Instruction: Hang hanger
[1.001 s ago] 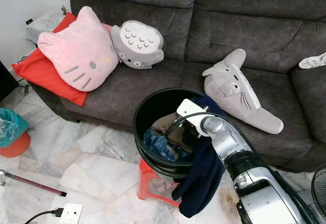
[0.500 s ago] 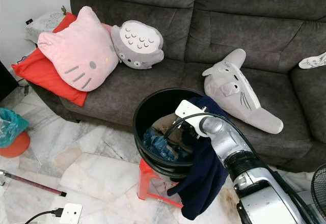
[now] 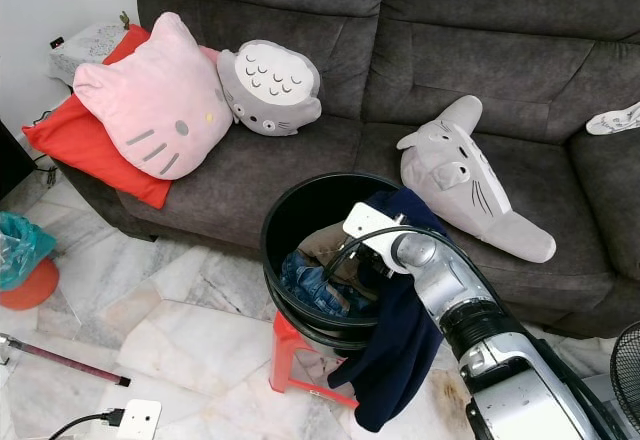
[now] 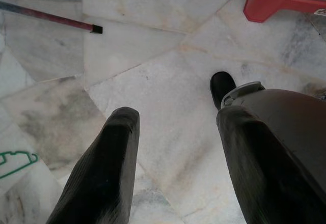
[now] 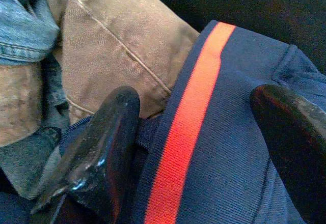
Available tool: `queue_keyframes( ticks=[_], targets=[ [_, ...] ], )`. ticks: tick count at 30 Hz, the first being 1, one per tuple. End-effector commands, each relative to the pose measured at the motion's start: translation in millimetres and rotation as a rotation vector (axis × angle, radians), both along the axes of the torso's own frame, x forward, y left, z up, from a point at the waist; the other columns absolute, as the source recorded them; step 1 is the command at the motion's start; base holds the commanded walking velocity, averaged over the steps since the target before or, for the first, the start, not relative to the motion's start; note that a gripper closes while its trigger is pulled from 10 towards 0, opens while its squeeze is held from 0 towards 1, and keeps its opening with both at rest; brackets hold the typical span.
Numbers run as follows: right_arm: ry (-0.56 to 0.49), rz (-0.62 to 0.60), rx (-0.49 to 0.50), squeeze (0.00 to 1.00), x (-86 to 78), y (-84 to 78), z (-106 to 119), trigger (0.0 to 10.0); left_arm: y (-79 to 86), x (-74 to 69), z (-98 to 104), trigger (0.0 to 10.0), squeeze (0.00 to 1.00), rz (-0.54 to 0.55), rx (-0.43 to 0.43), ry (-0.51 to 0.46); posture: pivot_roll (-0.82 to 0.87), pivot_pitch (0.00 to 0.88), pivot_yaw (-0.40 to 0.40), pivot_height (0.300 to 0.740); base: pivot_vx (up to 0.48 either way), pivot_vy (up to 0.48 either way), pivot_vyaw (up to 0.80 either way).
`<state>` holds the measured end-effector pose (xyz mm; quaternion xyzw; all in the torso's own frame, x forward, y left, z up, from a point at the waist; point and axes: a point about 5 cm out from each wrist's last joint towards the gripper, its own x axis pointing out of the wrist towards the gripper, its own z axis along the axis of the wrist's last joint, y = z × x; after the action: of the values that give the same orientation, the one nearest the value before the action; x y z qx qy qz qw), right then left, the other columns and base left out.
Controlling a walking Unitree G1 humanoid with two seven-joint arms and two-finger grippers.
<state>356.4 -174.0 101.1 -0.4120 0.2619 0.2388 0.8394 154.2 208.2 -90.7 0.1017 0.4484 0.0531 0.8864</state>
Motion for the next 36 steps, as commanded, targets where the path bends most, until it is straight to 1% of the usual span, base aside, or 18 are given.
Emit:
queue_keyframes(
  ticks=[1,5,10,16,19,21,26,28,36],
  targets=[
    [-0.017,-0.008,-0.012,0.0,1.1,-2.4,3.3,10.0,0.3,-6.9,-3.0,10.0,0.0,0.012,-0.008,0.025,-0.09,0.086,0.016,0.74,0.0,0.0,0.0],
    [-0.058,-0.034,-0.011,0.0,4.4,-4.6,8.6,10.0,0.5,-6.8,-2.9,10.0,0.0,0.013,-0.006,0.024,-0.09,0.088,0.016,0.74,0.0,0.0,0.0],
    [-0.087,-0.053,-0.008,0.0,6.9,-6.9,12.8,10.0,0.6,-6.7,-2.8,10.0,0.0,0.012,-0.005,0.023,-0.09,0.088,0.017,0.74,0.0,0.0,0.0],
    [-0.097,-0.059,-0.009,0.0,7.8,-7.9,14.7,10.0,0.8,-6.7,-2.8,10.0,0.0,0.013,-0.005,0.023,-0.09,0.089,0.017,0.74,0.0,0.0,0.0],
    [-0.136,-0.073,0.0,0.0,9.9,-8.5,19.3,10.0,0.7,-6.8,-2.8,10.0,0.0,0.012,-0.004,0.023,-0.09,0.088,0.018,0.74,0.0,0.0,0.0],
    [-0.143,-0.076,0.003,0.0,10.5,-8.5,20.2,10.0,0.8,-6.8,-2.8,10.0,0.0,0.012,-0.004,0.023,-0.09,0.087,0.018,0.74,0.0,0.0,0.0],
    [-0.16,-0.068,0.012,0.0,11.5,-6.5,22.8,10.0,0.7,-6.7,-2.7,10.0,0.0,0.009,-0.003,0.022,-0.09,0.087,0.018,0.74,0.0,0.0,0.0],
    [-0.172,-0.048,0.028,0.0,11.1,-2.3,23.3,10.0,0.4,-6.7,-2.8,10.0,0.0,0.01,-0.003,0.023,-0.09,0.086,0.017,0.74,0.0,0.0,0.0],
    [-0.168,-0.017,0.062,0.0,9.1,5.1,21.5,10.0,0.1,-6.9,-2.9,10.0,0.0,0.01,-0.003,0.023,-0.09,0.084,0.017,0.74,0.0,0.0,0.0]
  ],
)
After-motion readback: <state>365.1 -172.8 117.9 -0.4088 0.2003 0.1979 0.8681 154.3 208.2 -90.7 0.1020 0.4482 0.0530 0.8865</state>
